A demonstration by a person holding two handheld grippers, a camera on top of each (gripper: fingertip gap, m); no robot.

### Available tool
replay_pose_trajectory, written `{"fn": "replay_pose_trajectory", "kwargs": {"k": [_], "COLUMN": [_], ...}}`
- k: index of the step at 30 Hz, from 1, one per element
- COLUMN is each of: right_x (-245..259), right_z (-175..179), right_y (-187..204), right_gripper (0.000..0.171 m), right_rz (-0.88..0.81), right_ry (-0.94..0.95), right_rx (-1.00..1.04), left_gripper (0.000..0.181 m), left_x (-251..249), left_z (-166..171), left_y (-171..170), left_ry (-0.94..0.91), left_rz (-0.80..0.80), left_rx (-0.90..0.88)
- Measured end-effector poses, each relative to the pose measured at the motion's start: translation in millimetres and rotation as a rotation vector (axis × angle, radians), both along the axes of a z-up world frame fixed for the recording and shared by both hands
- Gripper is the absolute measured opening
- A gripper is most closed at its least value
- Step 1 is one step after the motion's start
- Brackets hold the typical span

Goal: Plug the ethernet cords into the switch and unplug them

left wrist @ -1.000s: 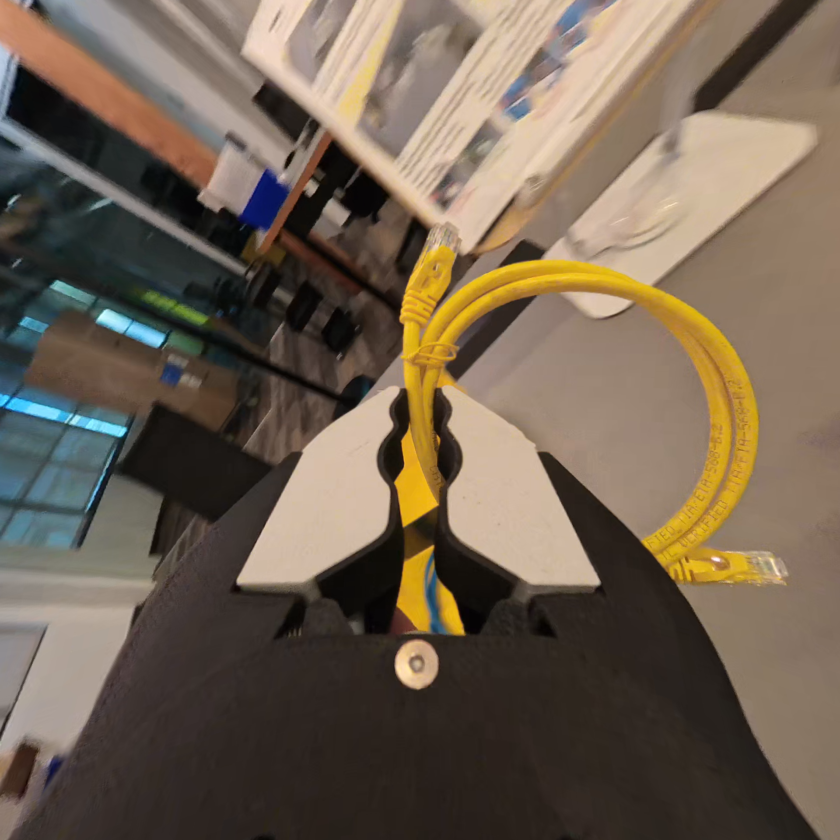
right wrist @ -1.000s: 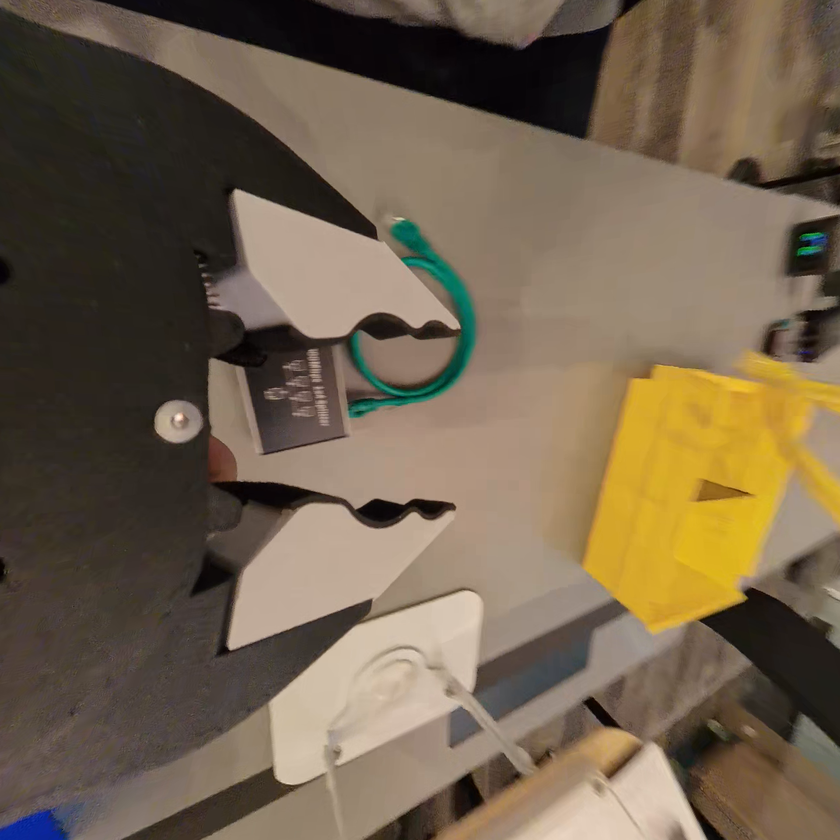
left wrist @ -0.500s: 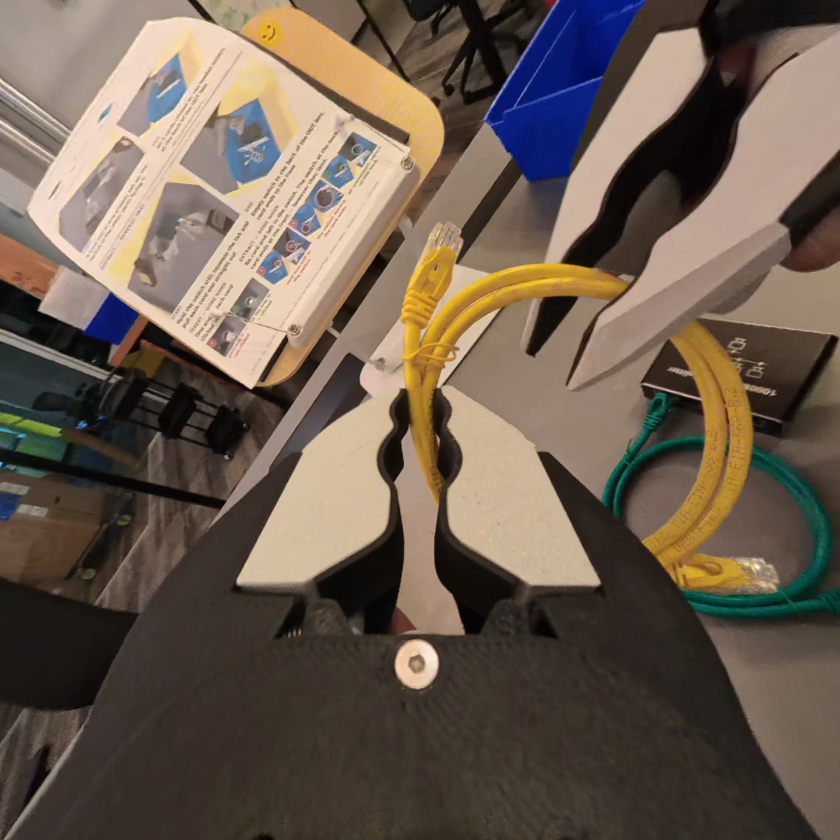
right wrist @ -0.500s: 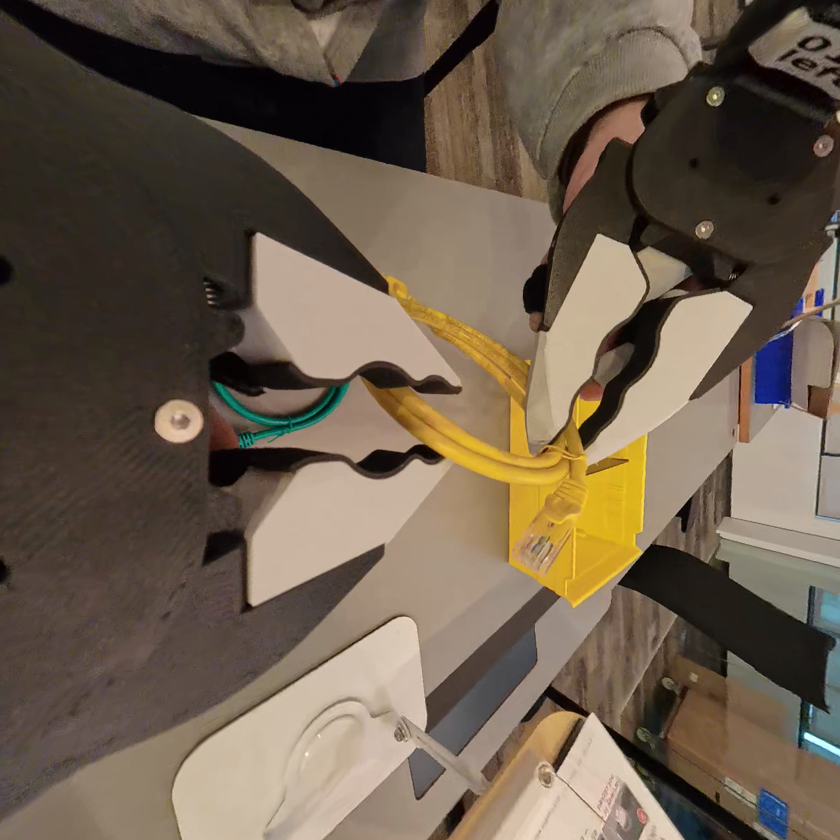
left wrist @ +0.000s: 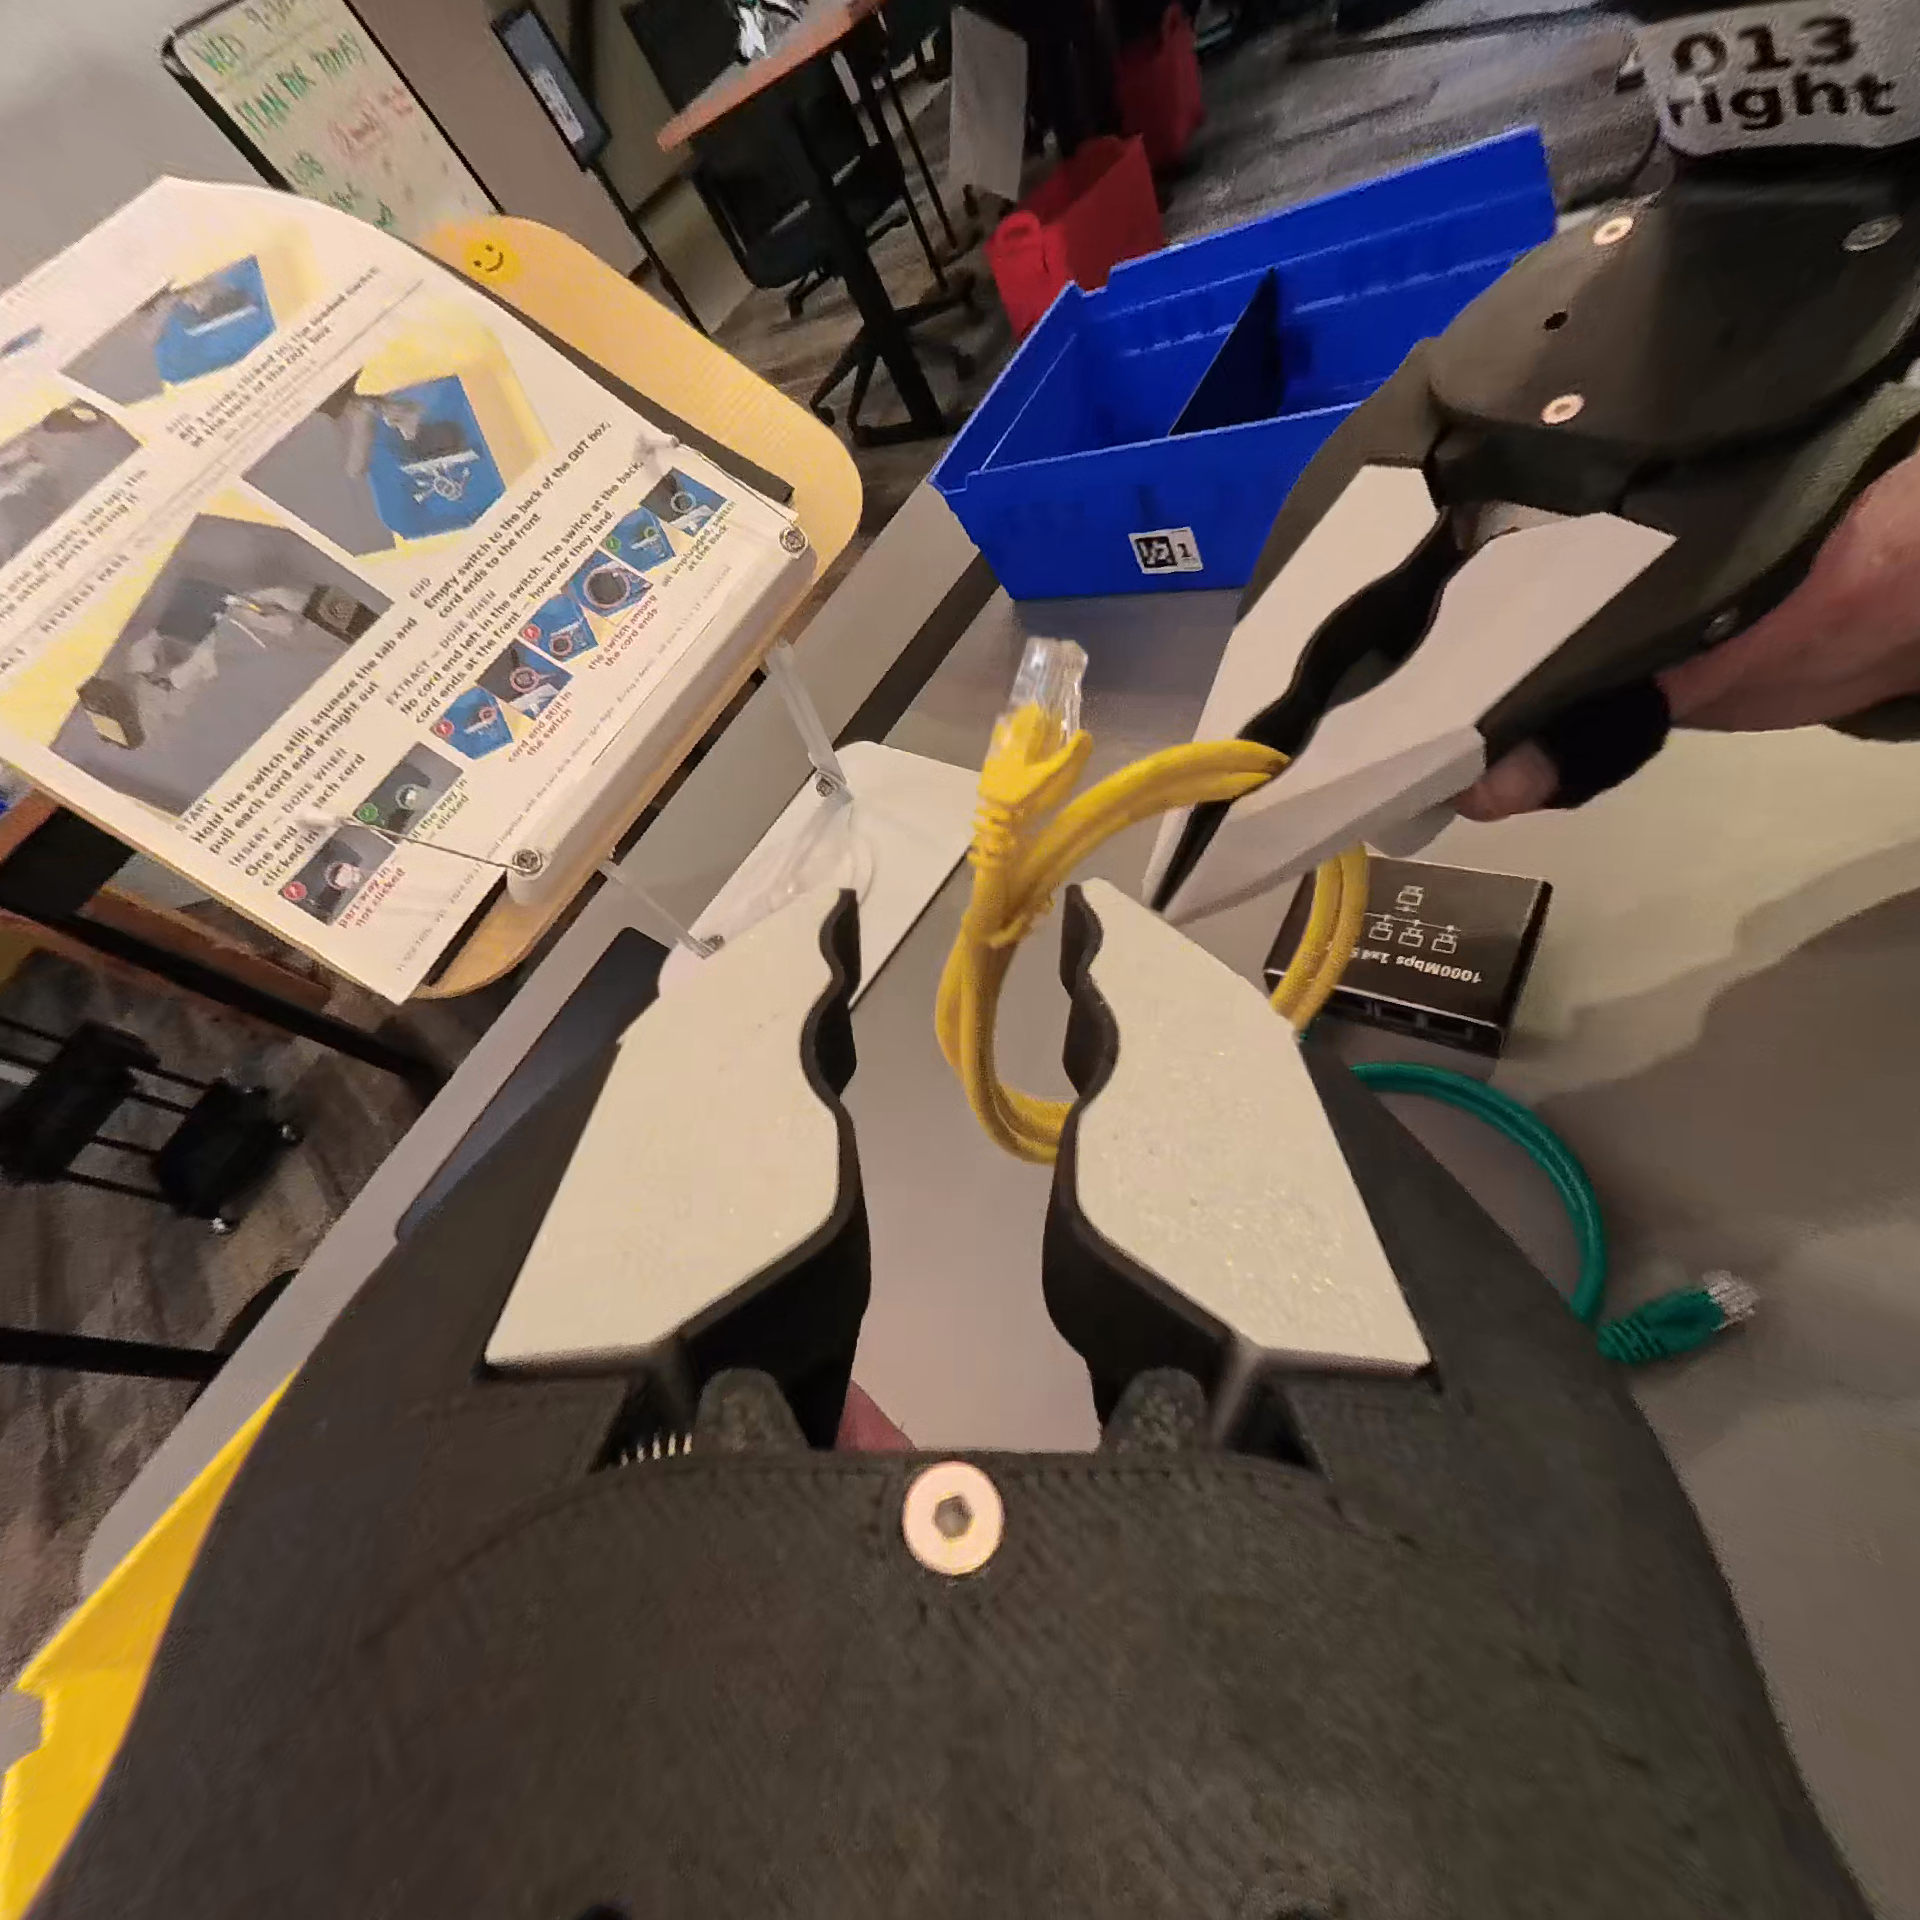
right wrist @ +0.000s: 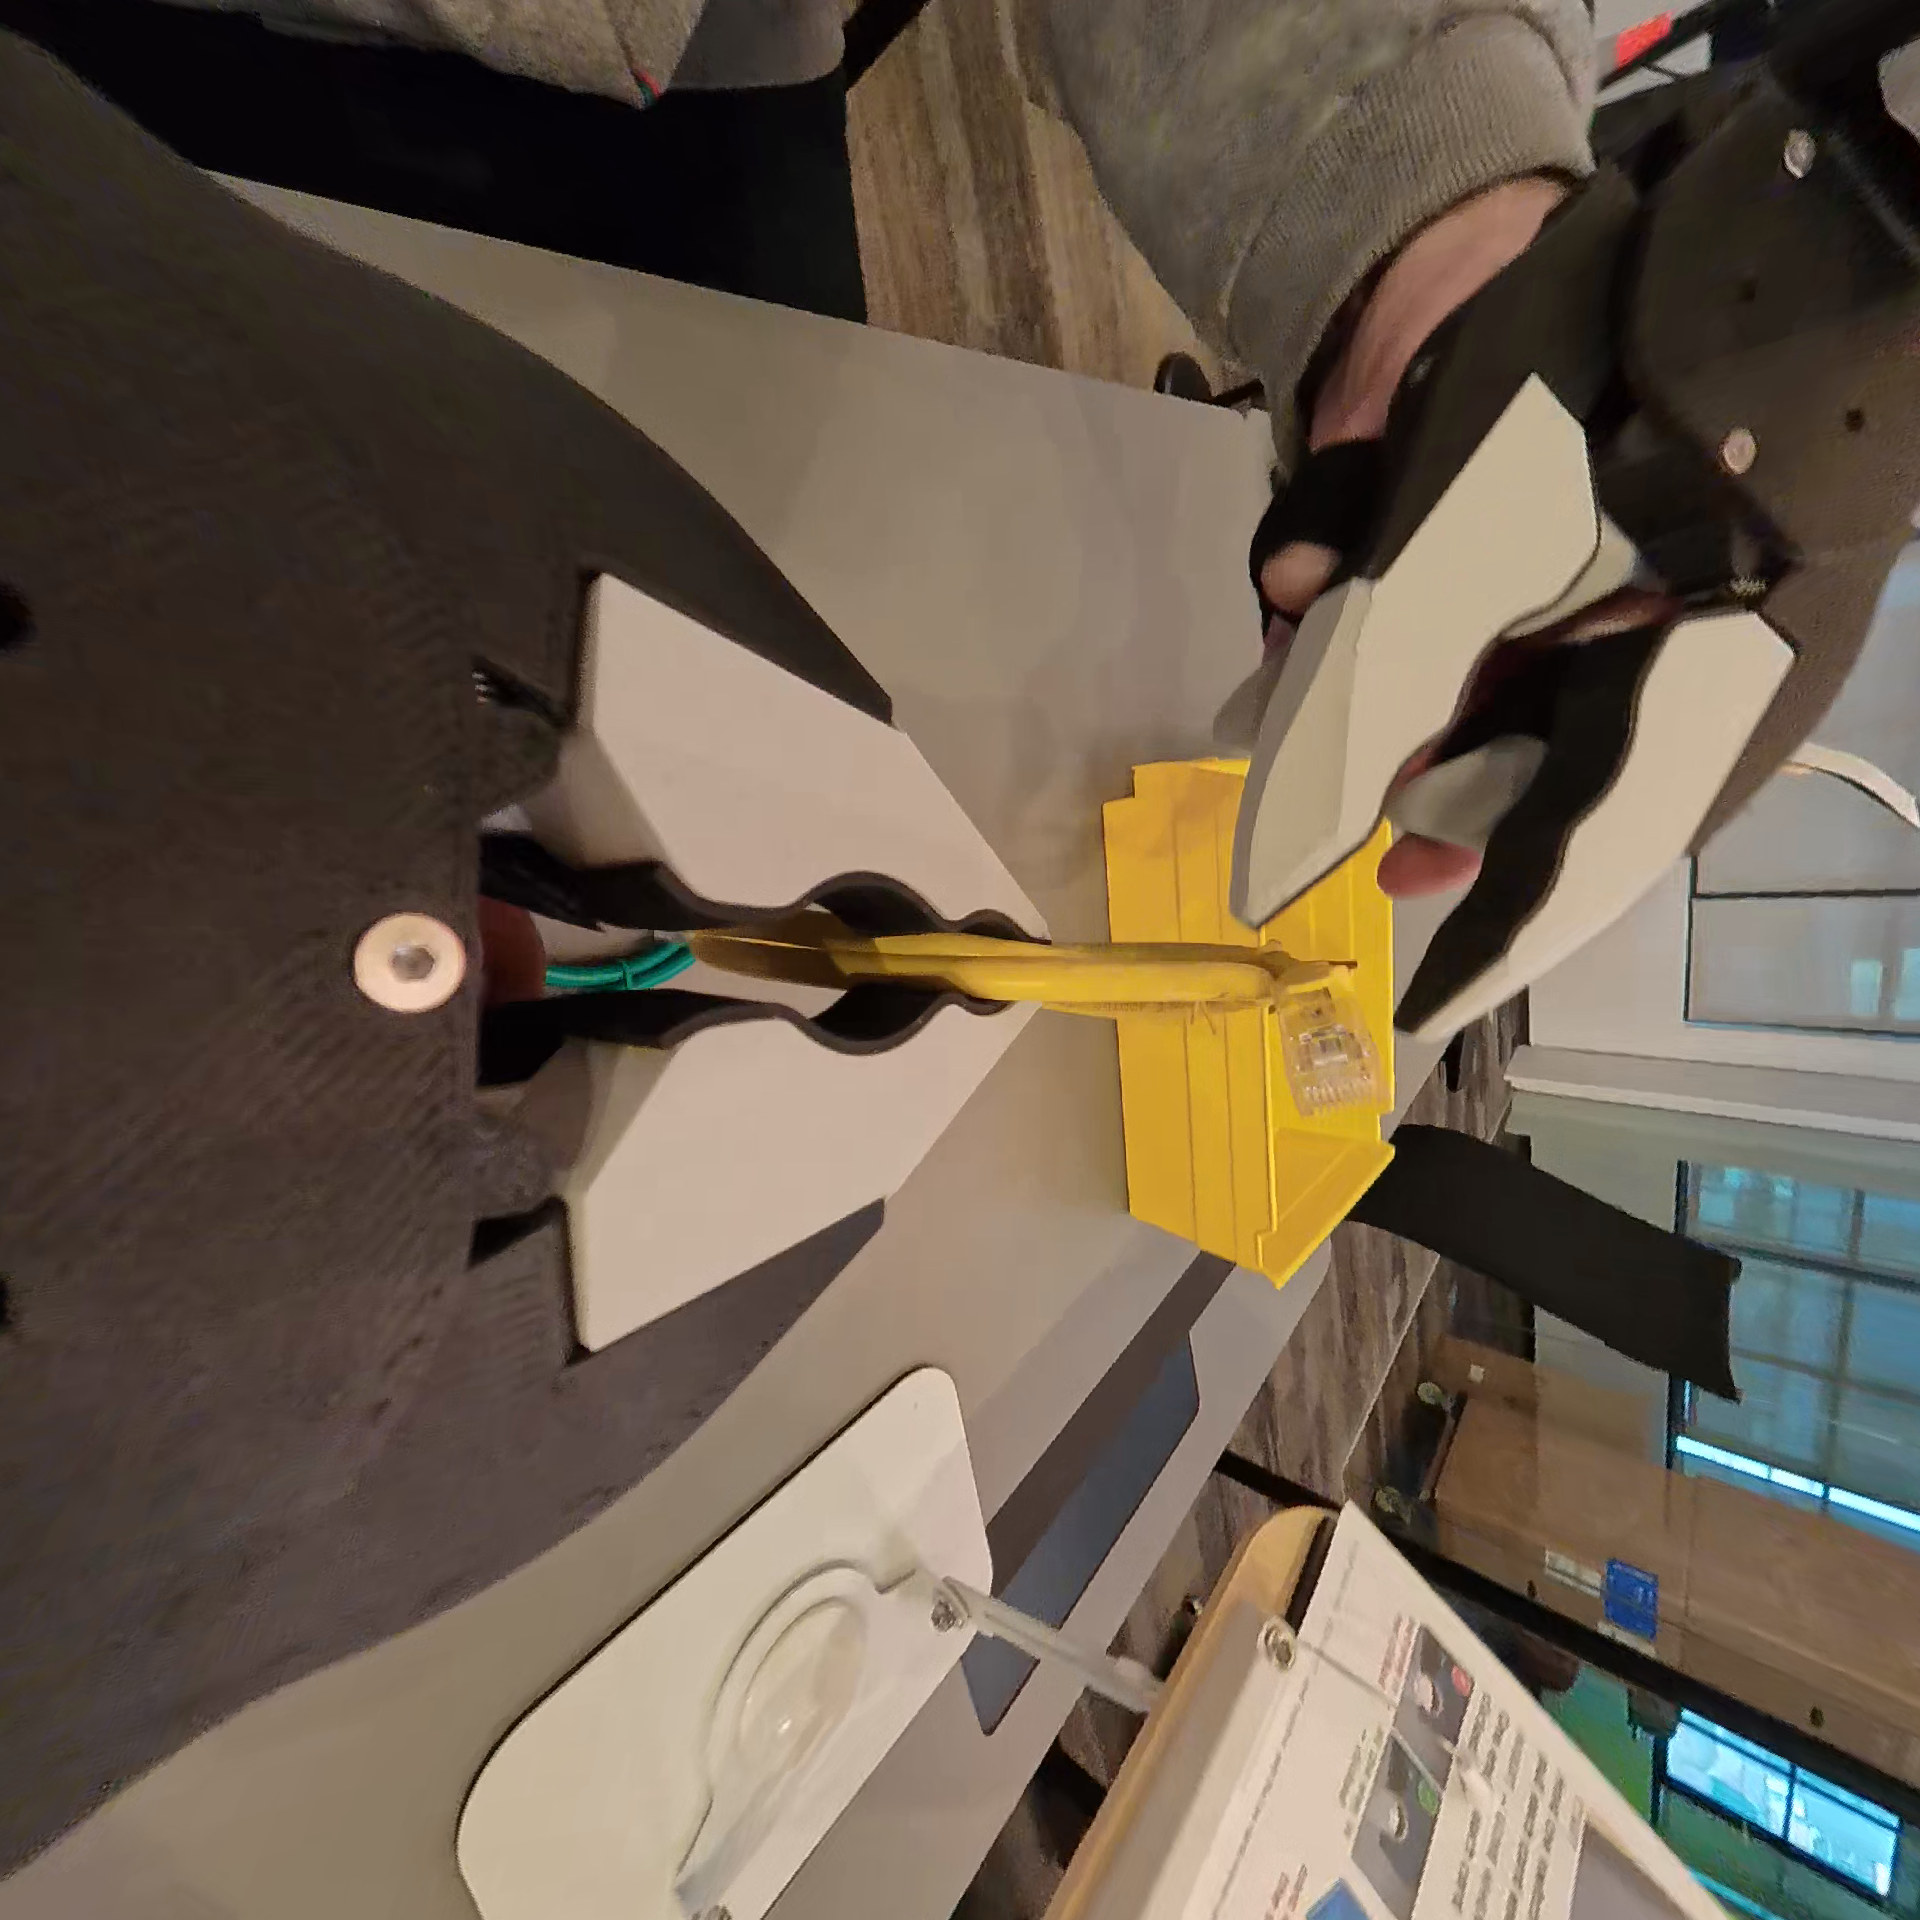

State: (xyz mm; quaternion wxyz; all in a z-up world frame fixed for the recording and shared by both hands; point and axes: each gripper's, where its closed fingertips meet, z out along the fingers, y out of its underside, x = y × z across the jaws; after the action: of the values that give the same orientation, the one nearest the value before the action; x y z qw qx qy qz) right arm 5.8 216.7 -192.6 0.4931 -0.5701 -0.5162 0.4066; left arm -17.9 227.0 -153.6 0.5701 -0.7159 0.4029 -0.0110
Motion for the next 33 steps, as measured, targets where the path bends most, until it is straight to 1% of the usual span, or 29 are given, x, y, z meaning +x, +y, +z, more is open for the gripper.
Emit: {"fn": "replay_pose_trajectory", "kwargs": {"k": [1, 3, 4, 8, 11, 13, 14, 16, 18, 19, 21, 24, 28, 31, 33], "right_x": [-1.4, -1.7, -0.4, 6.9, 12.6, 15.1, 16.0, 15.6, 14.3, 14.1, 13.4, 10.9, 3.6, -1.4, -4.9], "right_z": [-0.3, 0.2, 0.9, 2.1, 3.2, 1.4, 0.9, -0.9, -5.8, -7.0, -5.3, 3.2, 23.7, 33.6, 42.0], "right_y": [-4.1, -7.9, -9.0, -17.6, -24.5, -28.6, -31.3, -38.6, -39.5, -39.4, -41.6, -39.8, -41.3, -39.5, -39.4], "right_gripper": [0.000, 0.000, 0.000, 0.000, 0.000, 0.000, 0.000, 0.000, 0.000, 0.000, 0.000, 0.000, 0.000, 0.000, 0.000], "right_rz": [0.015, 0.031, 0.042, 0.117, 0.183, 0.223, 0.250, 0.309, 0.331, 0.342, 0.369, 0.371, 0.371, 0.342, 0.321], "right_ry": [-0.005, -0.002, 0.004, -0.019, -0.062, -0.120, -0.146, -0.197, -0.268, -0.291, -0.299, -0.250, -0.091, -0.004, 0.088], "right_rx": [0.010, 0.020, 0.016, 0.049, 0.089, 0.129, 0.141, 0.164, 0.219, 0.234, 0.235, 0.212, 0.097, 0.062, 0.012], "left_gripper": [0.035, 0.023, 0.015, 0.011, 0.009, 0.020, 0.021, 0.017, 0.016, 0.015, 0.013, 0.012, 0.011, 0.010, 0.010], "left_x": [2.0, 7.8, 11.6, 19.3, 22.9, 21.2, 21.3, 26.7, 29.4, 28.6, 28.5, 28.0, 27.3, 25.7, 23.8], "left_z": [-1.7, -5.8, -5.5, -2.1, -0.1, -0.8, -2.5, -7.4, -14.5, -16.2, -16.2, -7.2, 17.3, 28.3, 35.6], "left_y": [0.7, -2.2, -5.7, -14.9, -24.7, -28.1, -32.1, -42.7, -45.6, -46.5, -50.8, -49.0, -47.2, -44.2, -42.5], "left_ry": [0.024, 0.043, 0.012, -0.128, -0.156, -0.089, -0.046, 0.019, 0.087, 0.101, 0.072, -0.035, -0.254, -0.357, -0.427], "left_rz": [-0.007, -0.055, -0.089, -0.173, -0.233, -0.233, -0.247, -0.295, -0.295, -0.295, -0.316, -0.300, -0.293, -0.283, -0.282], "left_rx": [0.001, -0.019, -0.039, -0.108, -0.136, -0.115, -0.112, -0.128, -0.132, -0.132, -0.149, -0.112, -0.066, -0.054, -0.057]}}
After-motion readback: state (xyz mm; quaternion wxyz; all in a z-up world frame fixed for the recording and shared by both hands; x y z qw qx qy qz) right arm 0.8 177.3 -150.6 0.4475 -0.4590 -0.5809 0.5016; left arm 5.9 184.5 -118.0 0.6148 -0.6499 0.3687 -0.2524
